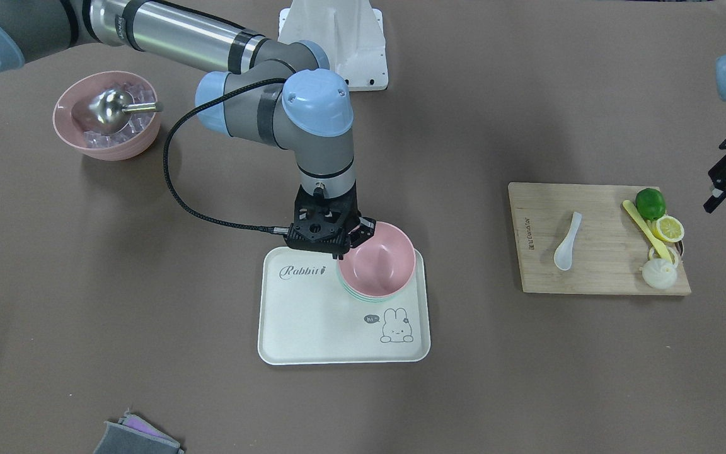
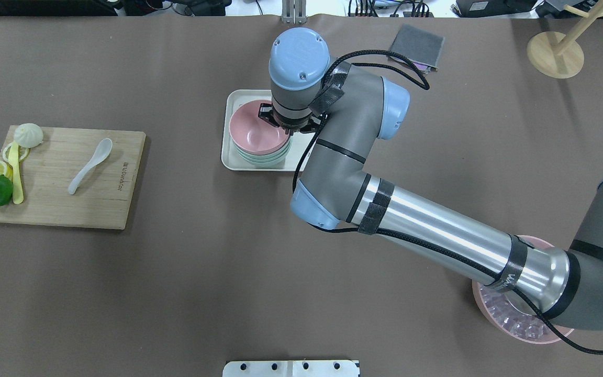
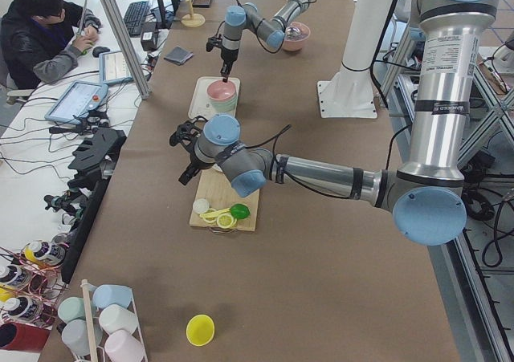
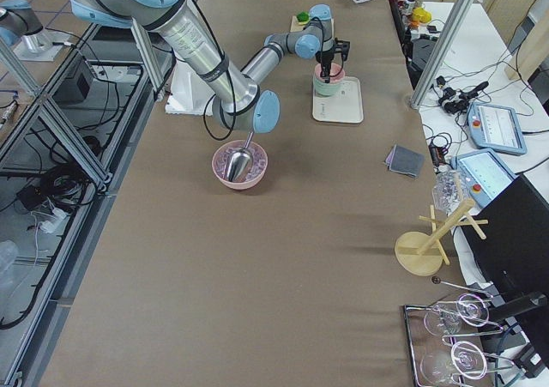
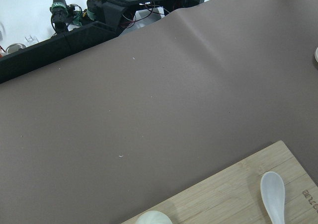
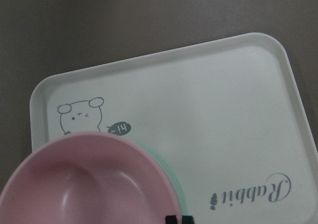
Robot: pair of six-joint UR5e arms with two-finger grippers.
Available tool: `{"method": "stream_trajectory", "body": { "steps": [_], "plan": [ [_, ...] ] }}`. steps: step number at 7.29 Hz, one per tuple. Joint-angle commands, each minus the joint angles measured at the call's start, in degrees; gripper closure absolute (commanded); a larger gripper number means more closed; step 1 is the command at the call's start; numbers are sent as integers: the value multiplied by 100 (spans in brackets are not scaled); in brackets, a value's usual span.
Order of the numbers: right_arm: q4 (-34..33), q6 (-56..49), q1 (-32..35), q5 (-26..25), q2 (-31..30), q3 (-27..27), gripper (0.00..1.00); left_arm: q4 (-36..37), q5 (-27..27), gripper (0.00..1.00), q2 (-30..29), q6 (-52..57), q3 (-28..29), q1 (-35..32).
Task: Stack pink bowl on green and place spoon
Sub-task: 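Open the right gripper and withdraw it while the left arm reaches toward the spoon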
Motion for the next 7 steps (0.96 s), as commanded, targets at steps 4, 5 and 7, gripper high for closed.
{"method": "stream_trajectory", "body": {
  "steps": [4, 5, 7],
  "plan": [
    [-27, -318, 327, 373, -70, 72, 0, 47, 46, 2, -149, -174, 9, 52],
    [-10, -537, 520, 628, -384, 359, 0, 73, 63, 2, -263, -585, 18, 209],
    [-27, -1457, 941, 683, -1332, 1211, 0, 82, 99, 2, -491, -1183, 114, 726]
  ]
}}
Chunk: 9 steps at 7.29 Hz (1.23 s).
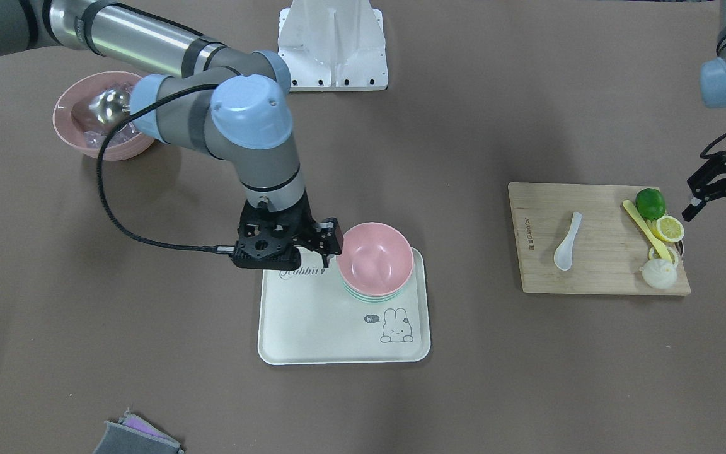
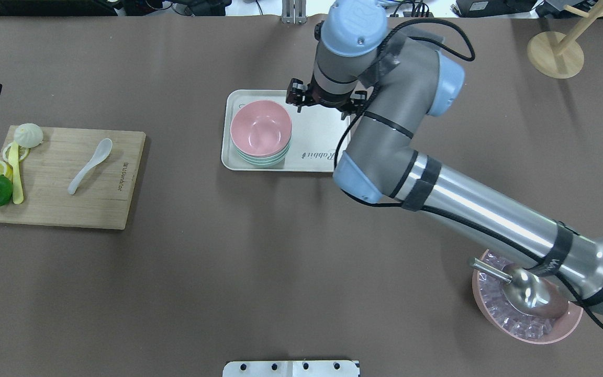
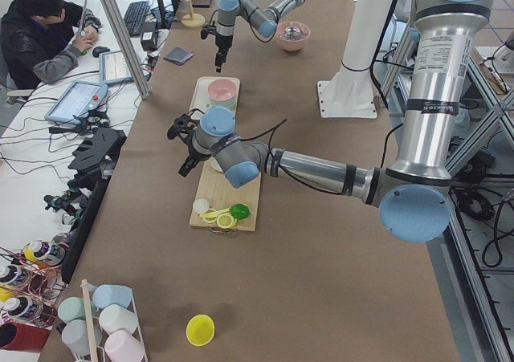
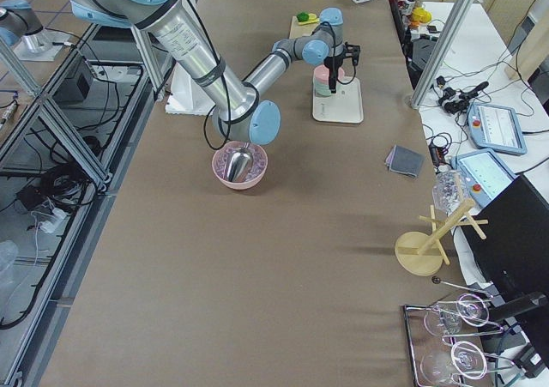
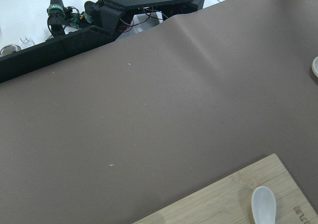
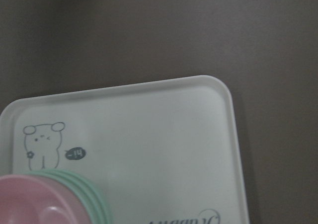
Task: Stack pink bowl on green and place spoon
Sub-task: 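Open the right gripper and withdraw it while the left arm reaches toward the spoon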
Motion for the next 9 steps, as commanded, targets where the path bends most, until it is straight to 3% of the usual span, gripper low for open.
{"method": "stream_trajectory", "body": {
  "steps": [1, 2, 5, 7, 9],
  "plan": [
    [-12, -1008, 555, 103, -907, 678, 0, -1, 564, 2, -316, -804, 79, 775],
    [49, -1743, 845, 190, -1363, 958, 0, -1, 1178, 3, -326, -851, 114, 1319],
    [50, -3720, 2049, 1444, -2146, 1040, 0, -71, 1307, 5, -317, -755, 448, 1614],
    [267, -4219, 2700, 1930, -2901, 1075, 0, -89, 1316, 7, -265, -763, 466, 1903],
    [1137, -4282, 3271, 1984, -3955, 1058, 0, -89, 1316, 6, -212, -764, 466, 2010]
  ]
}}
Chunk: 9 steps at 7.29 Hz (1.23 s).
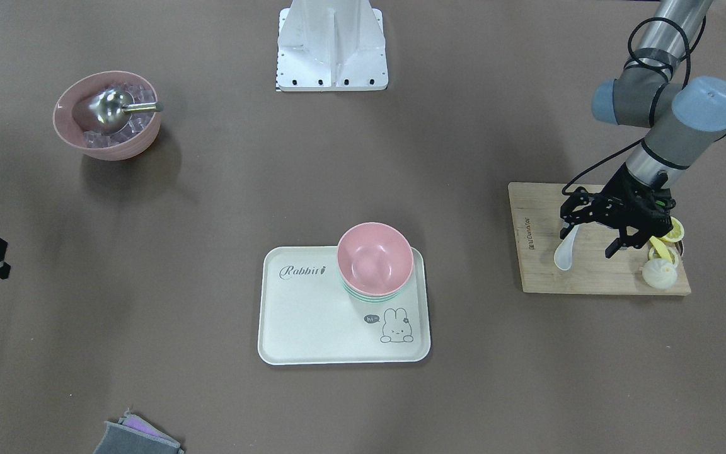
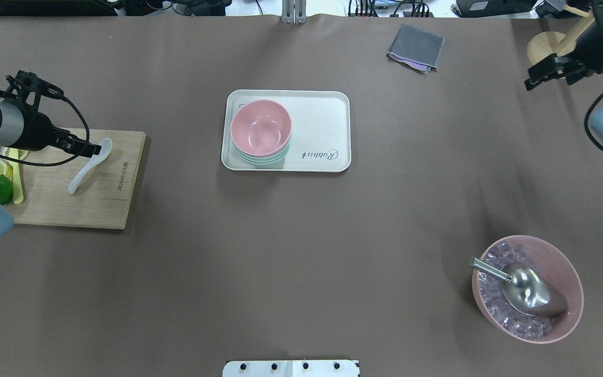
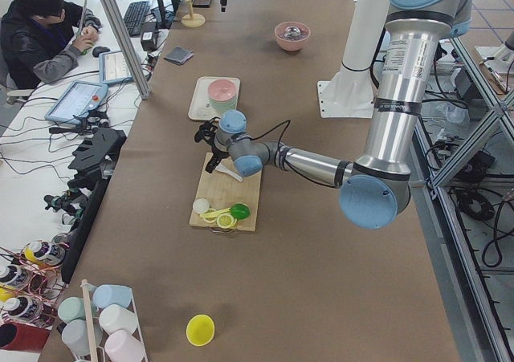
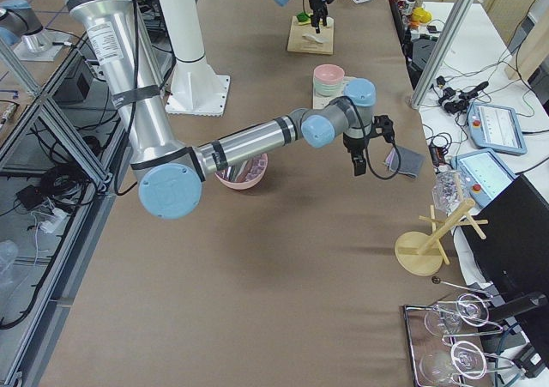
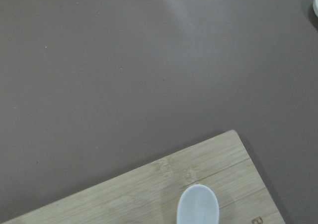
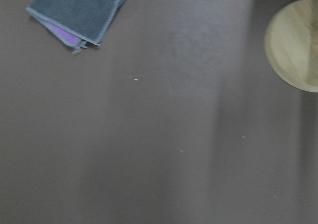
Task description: Stack pink bowl on green and place spoon
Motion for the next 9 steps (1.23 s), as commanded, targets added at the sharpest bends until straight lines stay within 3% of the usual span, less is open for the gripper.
{"method": "stream_trajectory", "body": {
  "steps": [1, 2, 3, 6, 9],
  "plan": [
    [399, -65, 637, 194, -851, 60, 1, -107, -7, 6, 195, 8, -23, 76],
    [355, -30, 744, 160, -993, 122, 3, -325, -16, 6, 344, -1, 3, 76],
    [363, -13, 806, 107, -1177, 175, 4, -397, -16, 12, 467, -18, -32, 76],
    [424, -4, 921, -383, -1652, 298, 3, -547, -7, 50, 548, -80, -6, 259],
    [442, -39, 921, -350, -1689, 298, 1, -547, 2, 51, 548, -63, 3, 374]
  ]
}}
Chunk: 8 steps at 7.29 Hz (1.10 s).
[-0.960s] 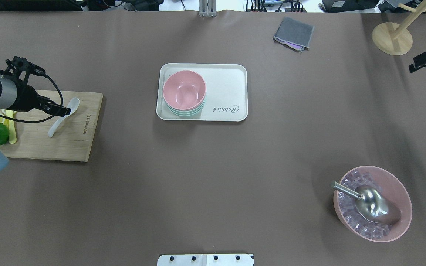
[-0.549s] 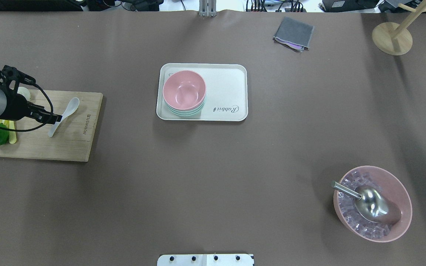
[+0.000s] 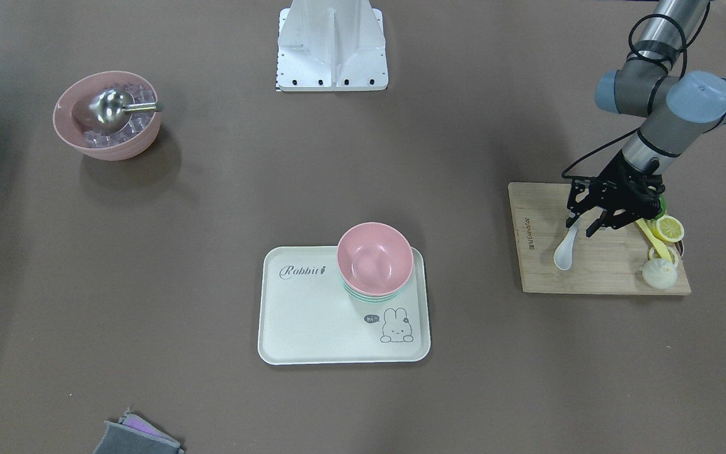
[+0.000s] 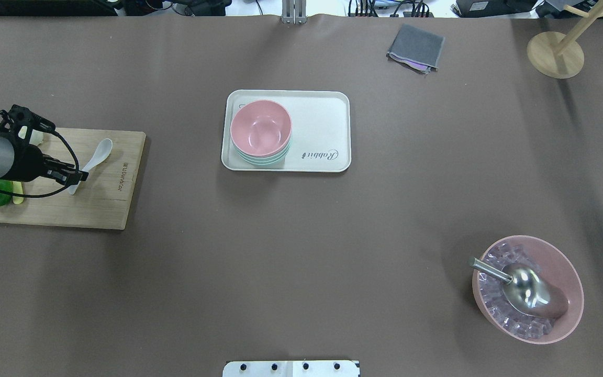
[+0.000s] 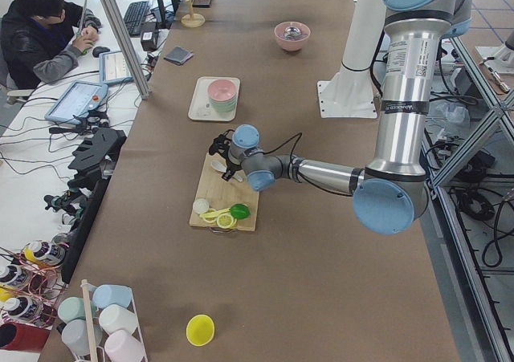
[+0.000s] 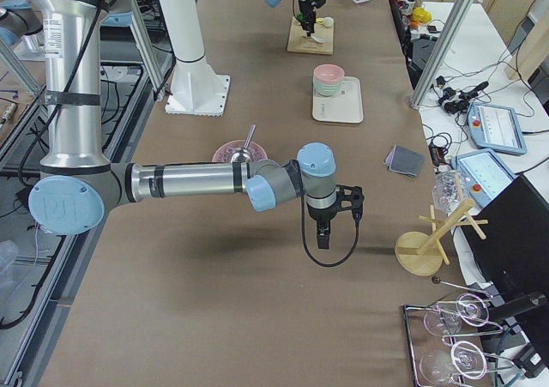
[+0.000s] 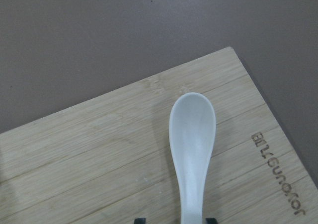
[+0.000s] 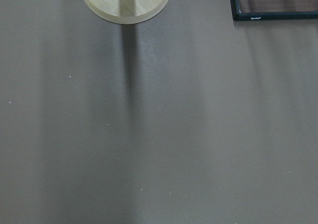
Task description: Stack pink bowl on green and place spoon
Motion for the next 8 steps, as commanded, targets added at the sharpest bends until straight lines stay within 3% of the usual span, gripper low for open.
{"method": "stream_trajectory", "body": {
  "steps": [1, 3, 4, 7, 8],
  "plan": [
    [9, 15, 2, -3, -17, 12, 0, -6, 7, 51, 1, 13, 6, 104],
    [9, 24, 2, -3, -17, 4, 0, -7, 7, 52, 1, 13, 6, 157],
    [9, 33, 2, -12, -8, 4, 0, -15, 7, 60, 1, 13, 6, 157],
    [9, 24, 2, -30, 9, 4, 0, -15, -2, 100, -17, 4, 41, 157],
    [9, 15, 2, -30, 1, 4, 0, -15, -10, 100, -52, -13, 7, 149]
  ]
}}
